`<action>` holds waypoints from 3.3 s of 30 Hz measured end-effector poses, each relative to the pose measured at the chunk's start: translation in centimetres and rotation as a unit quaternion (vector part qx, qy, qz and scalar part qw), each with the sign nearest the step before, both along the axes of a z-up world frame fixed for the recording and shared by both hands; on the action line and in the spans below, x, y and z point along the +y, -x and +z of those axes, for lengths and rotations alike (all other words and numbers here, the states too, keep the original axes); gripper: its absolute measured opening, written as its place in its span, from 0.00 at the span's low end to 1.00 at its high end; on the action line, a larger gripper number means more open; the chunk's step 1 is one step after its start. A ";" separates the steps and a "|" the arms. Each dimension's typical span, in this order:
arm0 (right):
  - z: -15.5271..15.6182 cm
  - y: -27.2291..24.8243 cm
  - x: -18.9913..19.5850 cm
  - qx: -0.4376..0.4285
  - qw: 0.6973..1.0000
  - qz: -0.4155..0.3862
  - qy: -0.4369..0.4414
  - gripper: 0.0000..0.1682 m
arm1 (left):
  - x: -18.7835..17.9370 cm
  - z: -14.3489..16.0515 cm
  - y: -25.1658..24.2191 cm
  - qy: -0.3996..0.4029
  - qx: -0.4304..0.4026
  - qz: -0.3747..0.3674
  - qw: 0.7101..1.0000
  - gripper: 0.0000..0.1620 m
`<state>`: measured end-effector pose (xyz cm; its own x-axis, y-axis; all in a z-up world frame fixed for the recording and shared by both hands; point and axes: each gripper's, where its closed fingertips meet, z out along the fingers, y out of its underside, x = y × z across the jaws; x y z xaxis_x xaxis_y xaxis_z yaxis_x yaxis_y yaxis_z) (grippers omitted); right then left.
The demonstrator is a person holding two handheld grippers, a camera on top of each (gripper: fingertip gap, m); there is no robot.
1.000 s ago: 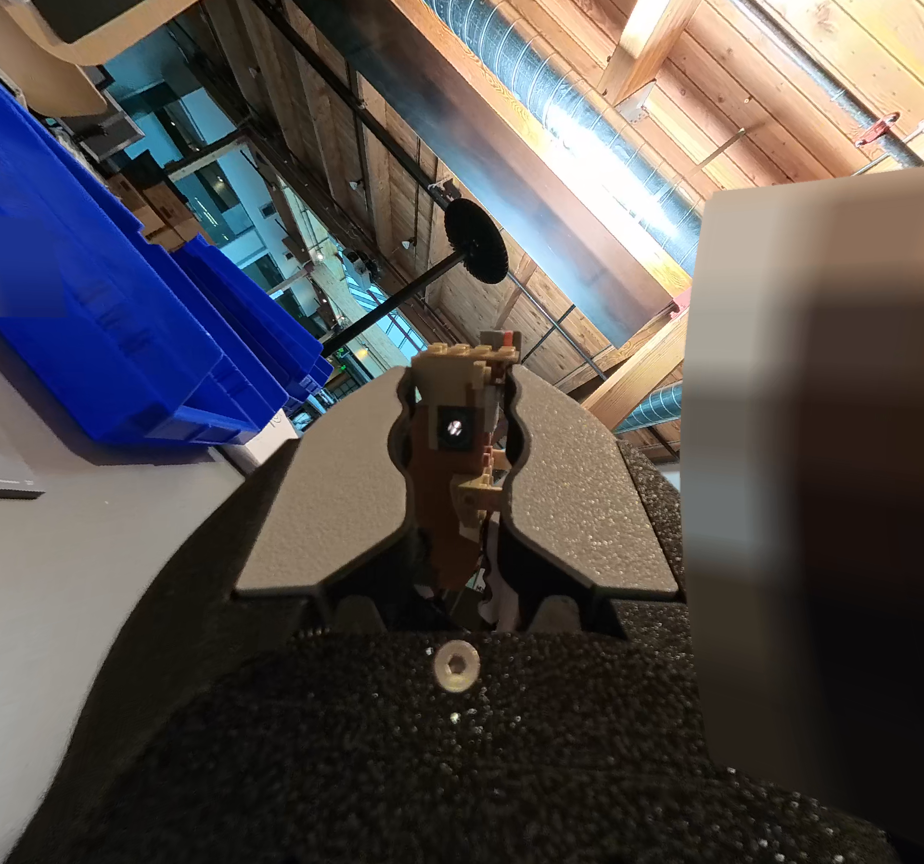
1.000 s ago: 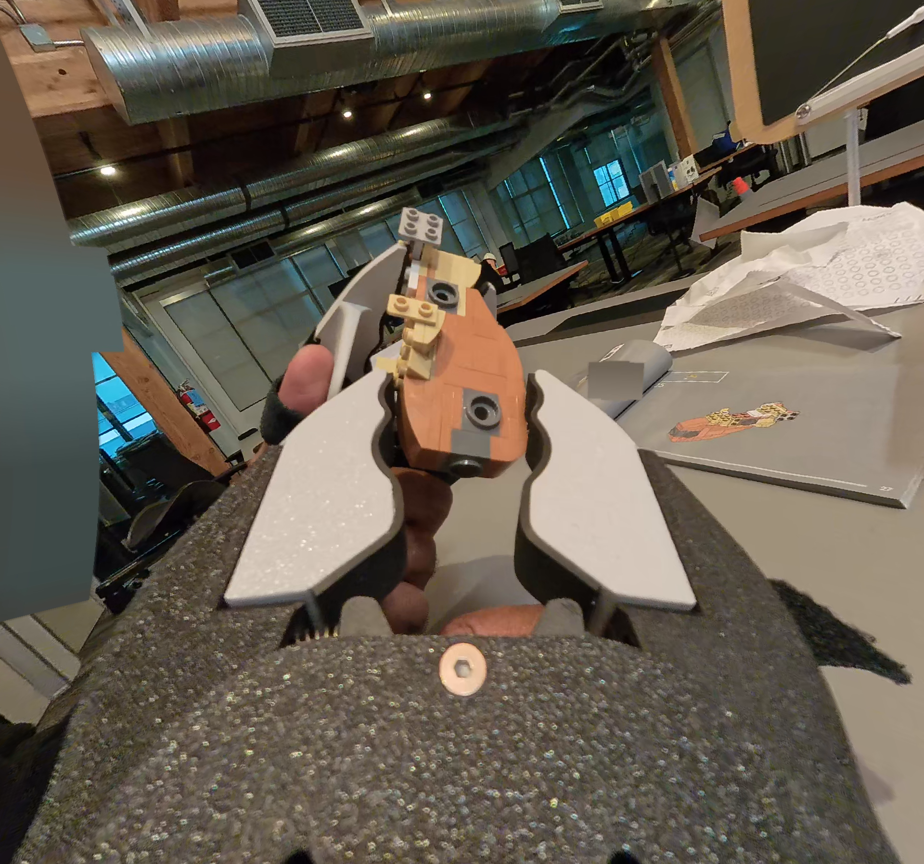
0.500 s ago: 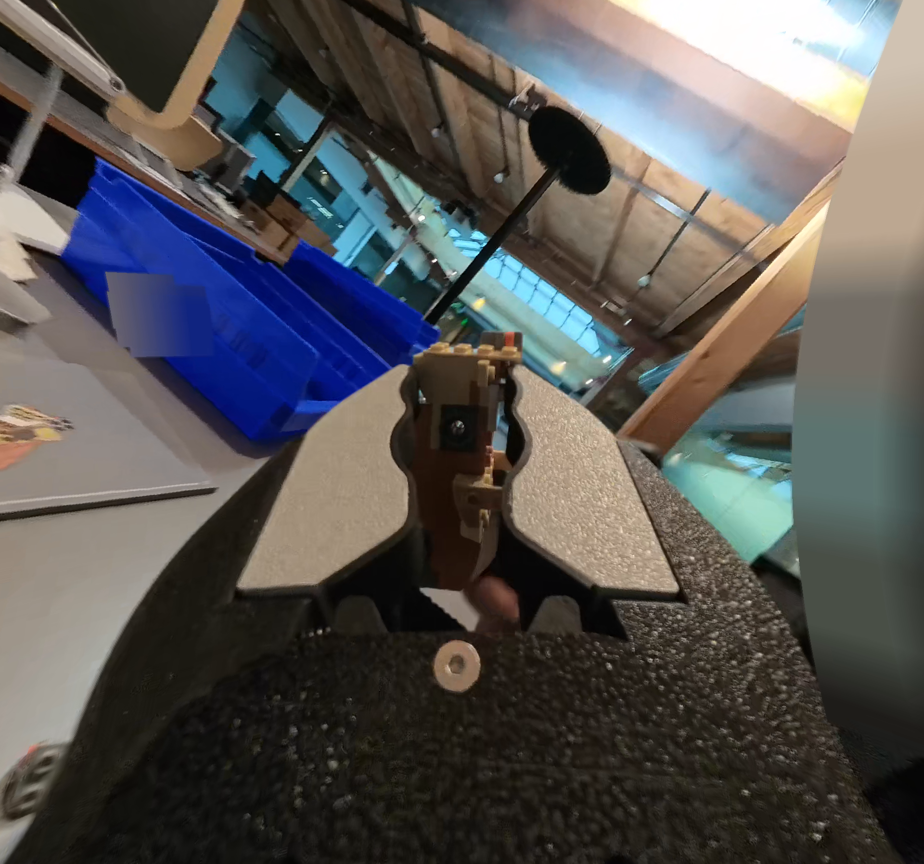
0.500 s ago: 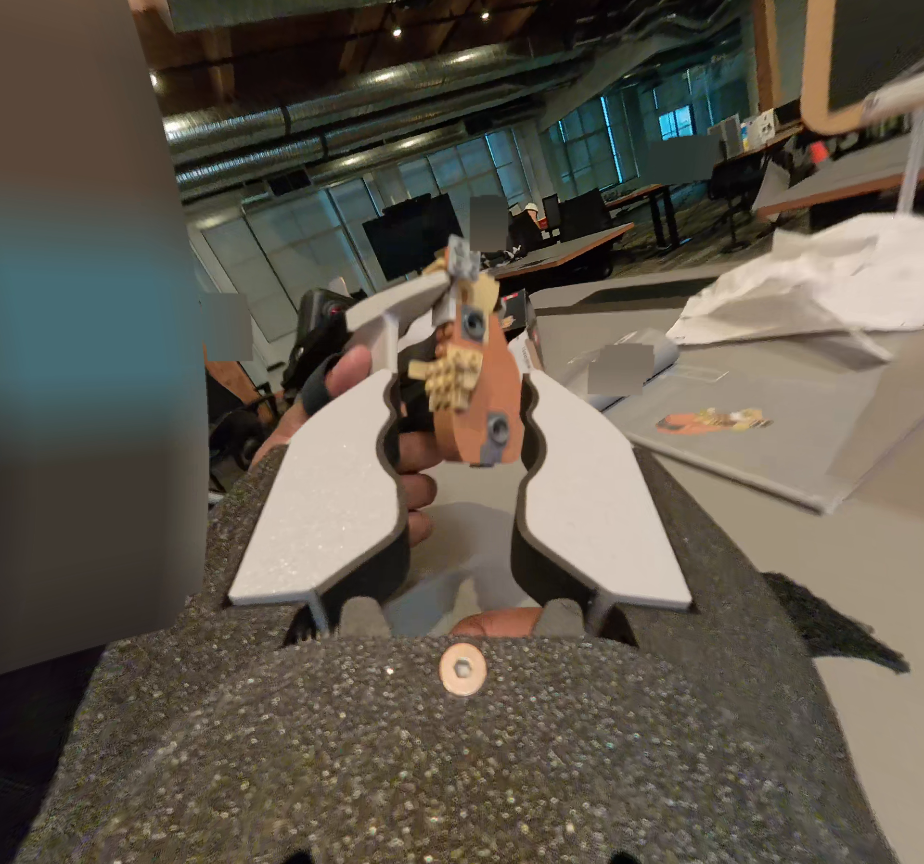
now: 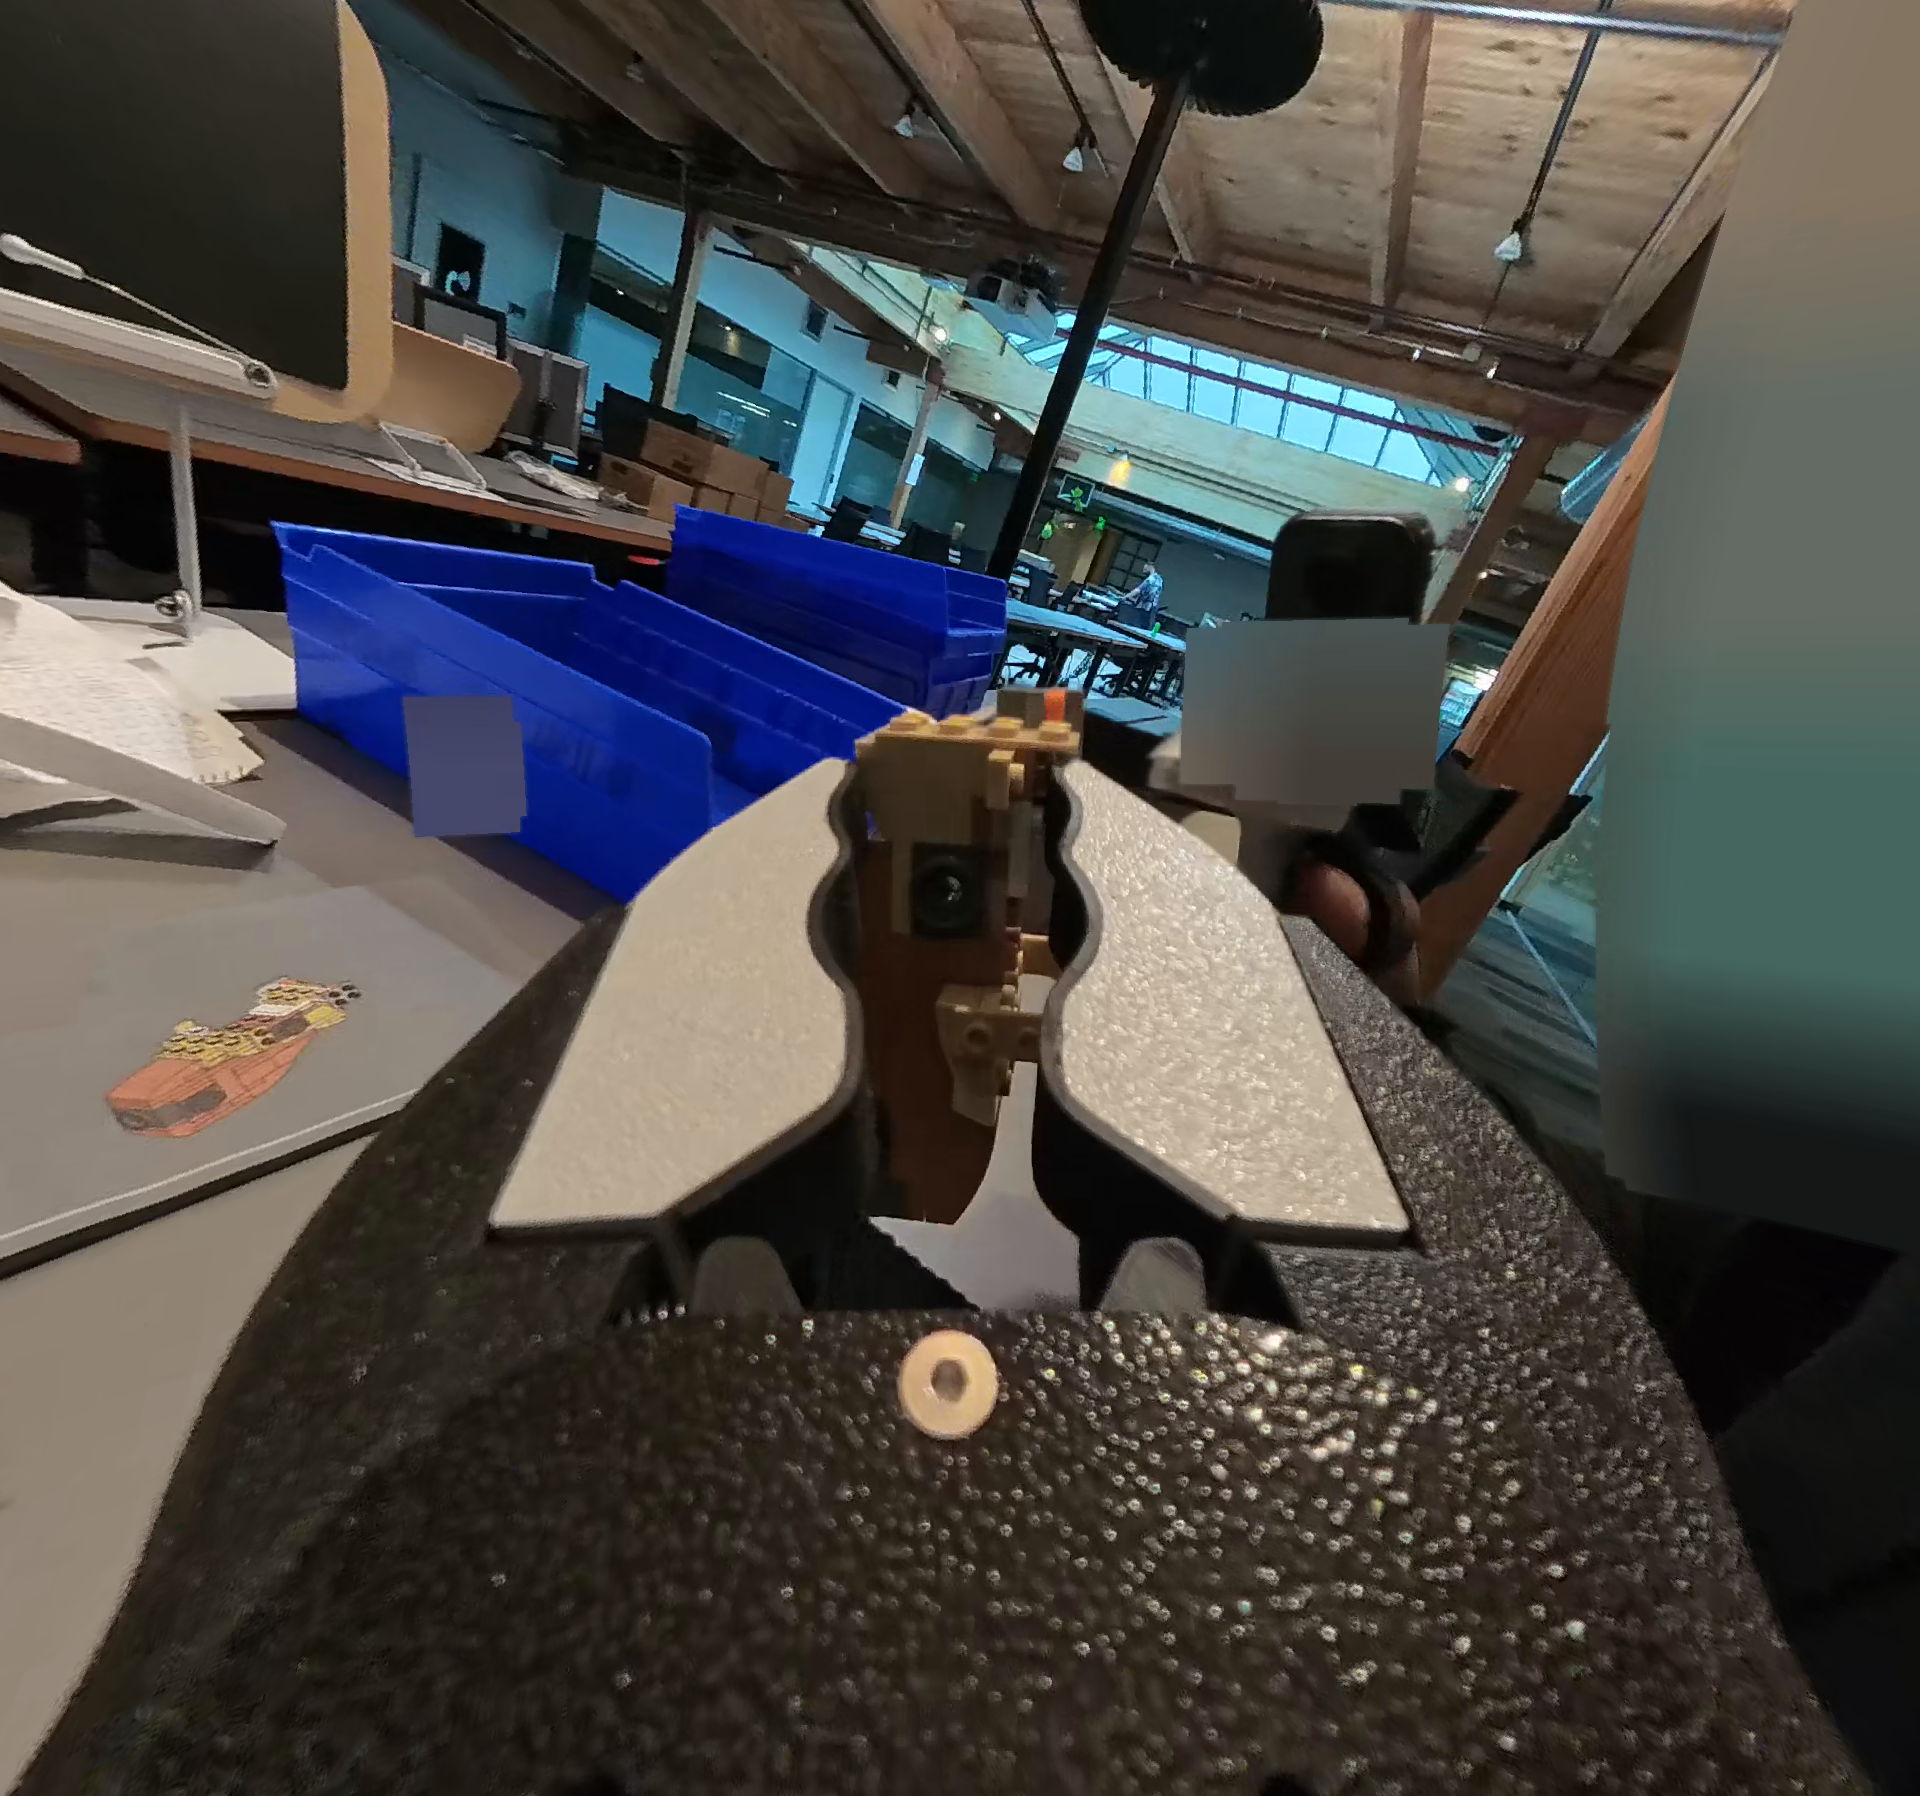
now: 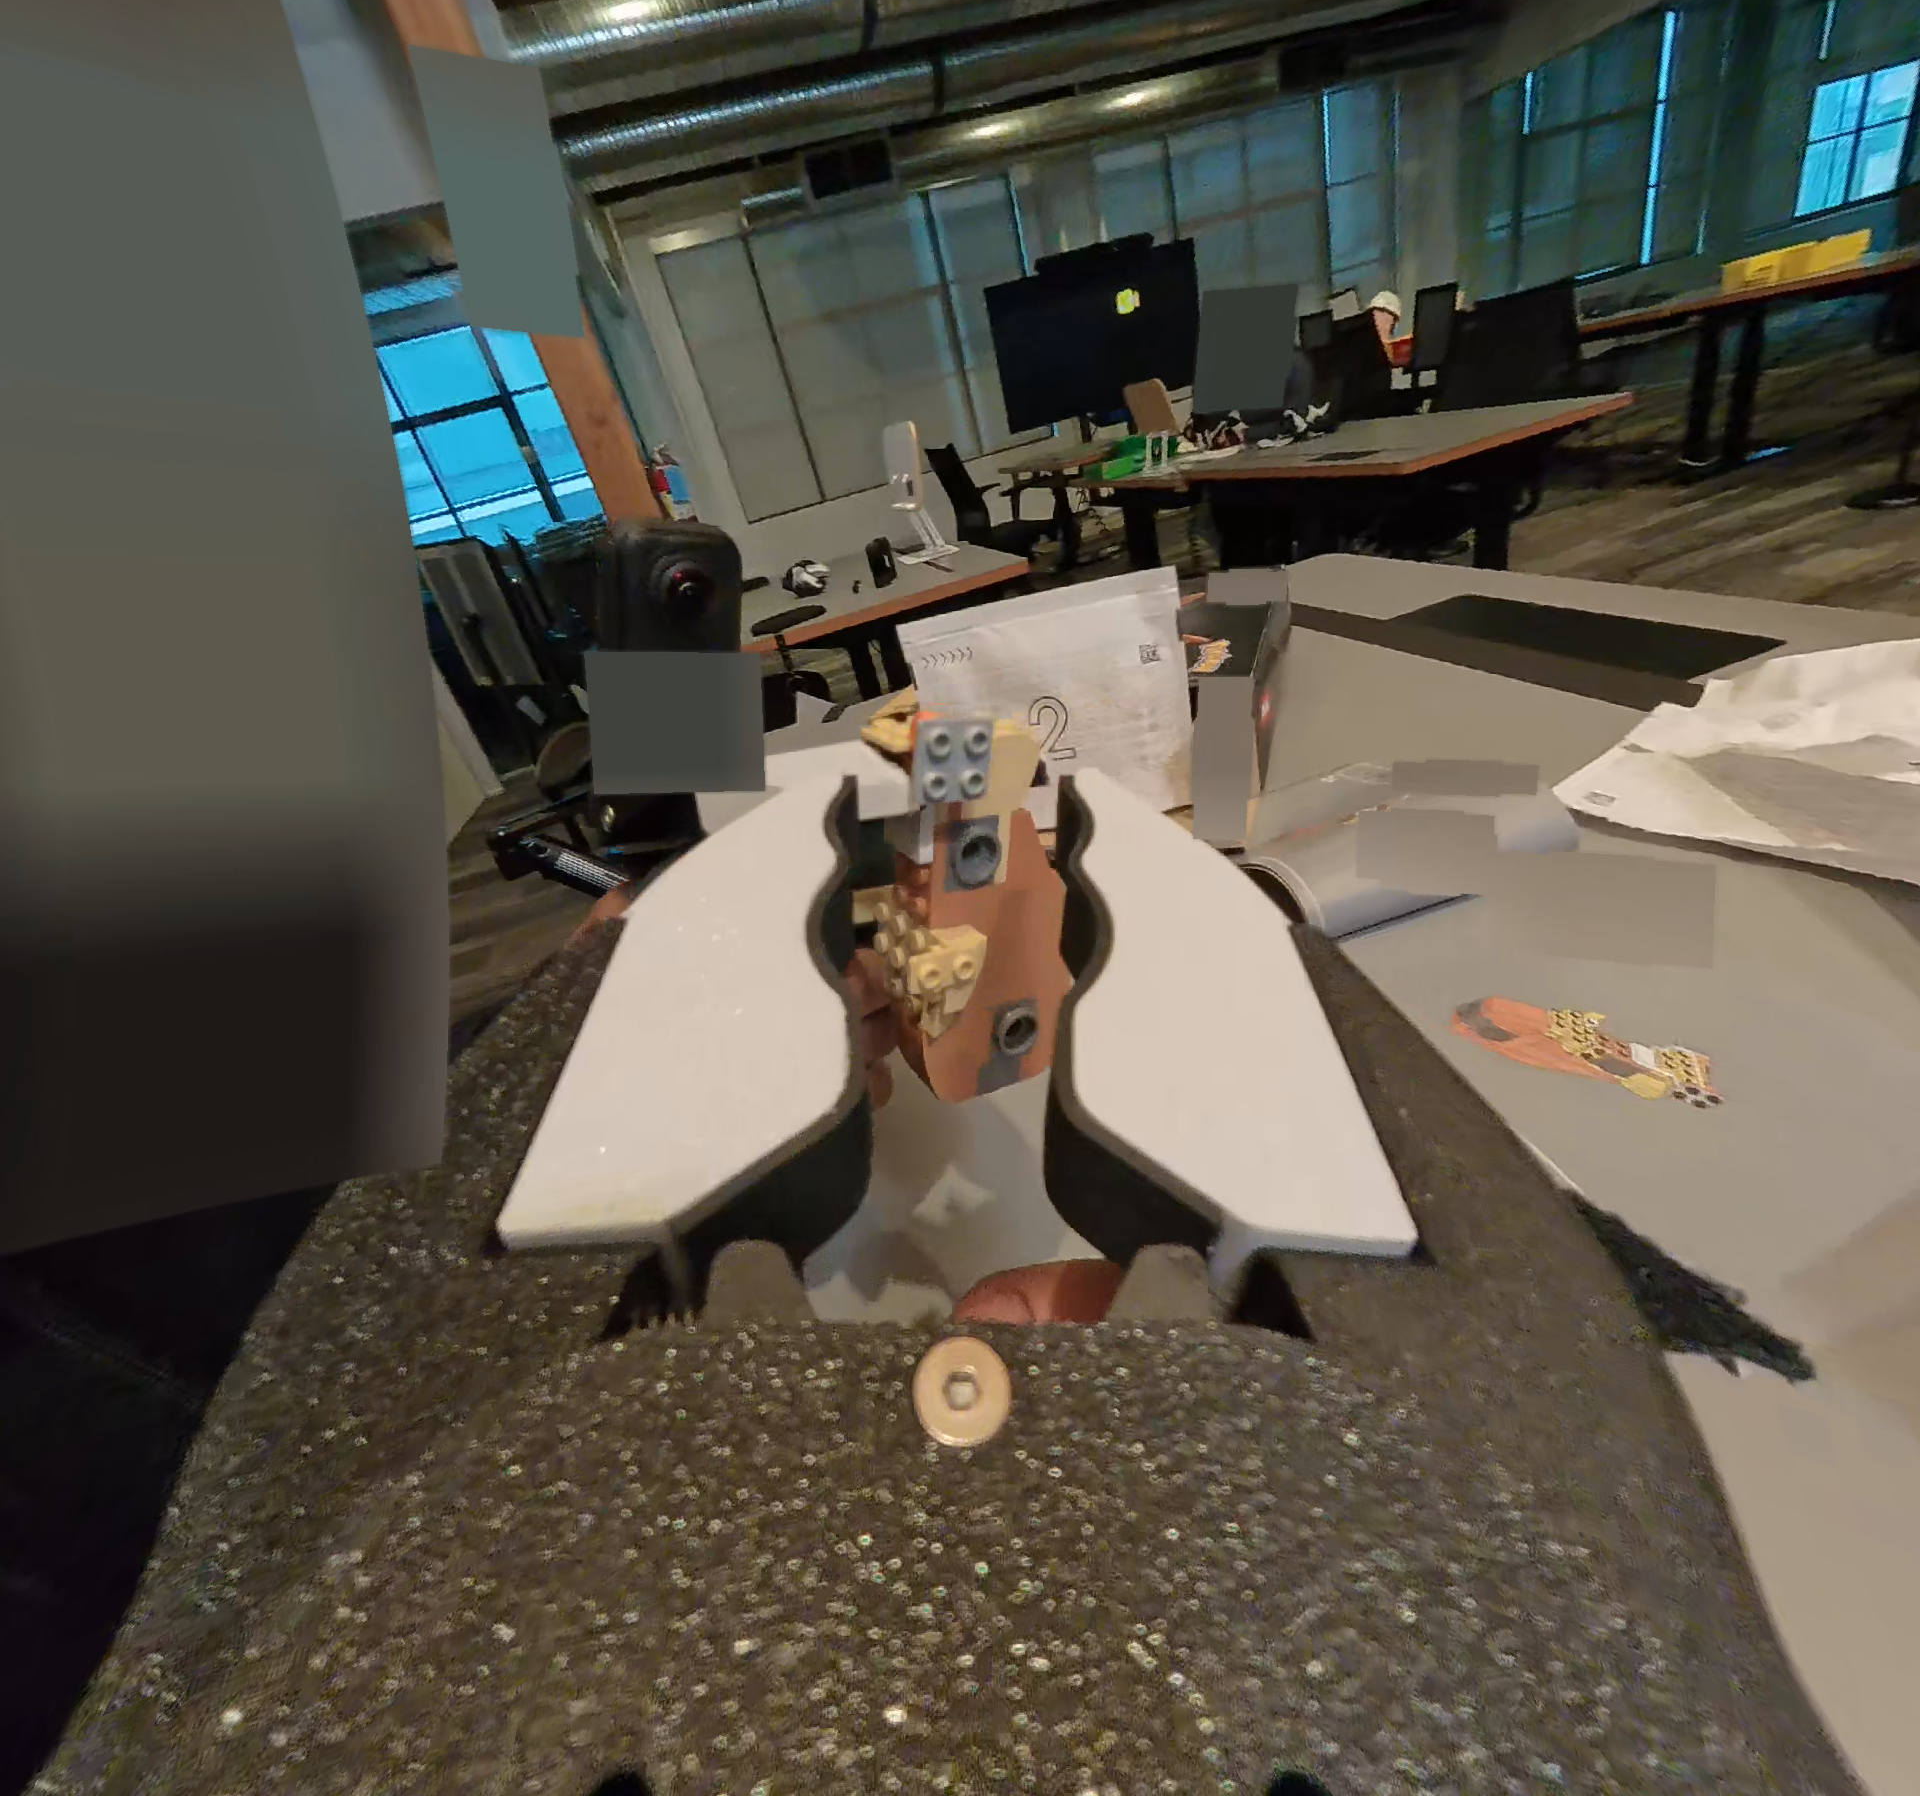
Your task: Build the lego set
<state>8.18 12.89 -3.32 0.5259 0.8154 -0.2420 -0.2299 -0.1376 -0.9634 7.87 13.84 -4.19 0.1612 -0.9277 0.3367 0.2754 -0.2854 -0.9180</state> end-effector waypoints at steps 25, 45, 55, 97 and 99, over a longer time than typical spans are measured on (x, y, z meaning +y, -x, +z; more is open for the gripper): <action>-0.4 0.6 -2.6 -0.052 0.991 0.078 -0.100 0.09 | -2.8 0.1 -0.2 -0.236 0.085 0.034 0.967 0.20; -0.9 0.7 -1.0 -0.054 0.998 0.006 -0.026 0.08 | -1.5 -0.7 0.2 -0.016 0.007 -0.044 0.999 0.19; -1.5 0.7 0.2 -0.087 0.992 -0.086 0.004 0.08 | 0.9 -1.3 0.8 0.179 -0.097 -0.026 0.979 0.19; 0.1 0.7 -4.3 -0.038 0.970 -0.114 -0.212 0.03 | -4.2 0.9 0.6 -0.352 0.020 0.138 0.926 0.19; 0.0 0.7 -4.4 -0.039 0.971 -0.109 -0.209 0.03 | -4.3 0.8 0.6 -0.364 0.027 0.135 0.921 0.19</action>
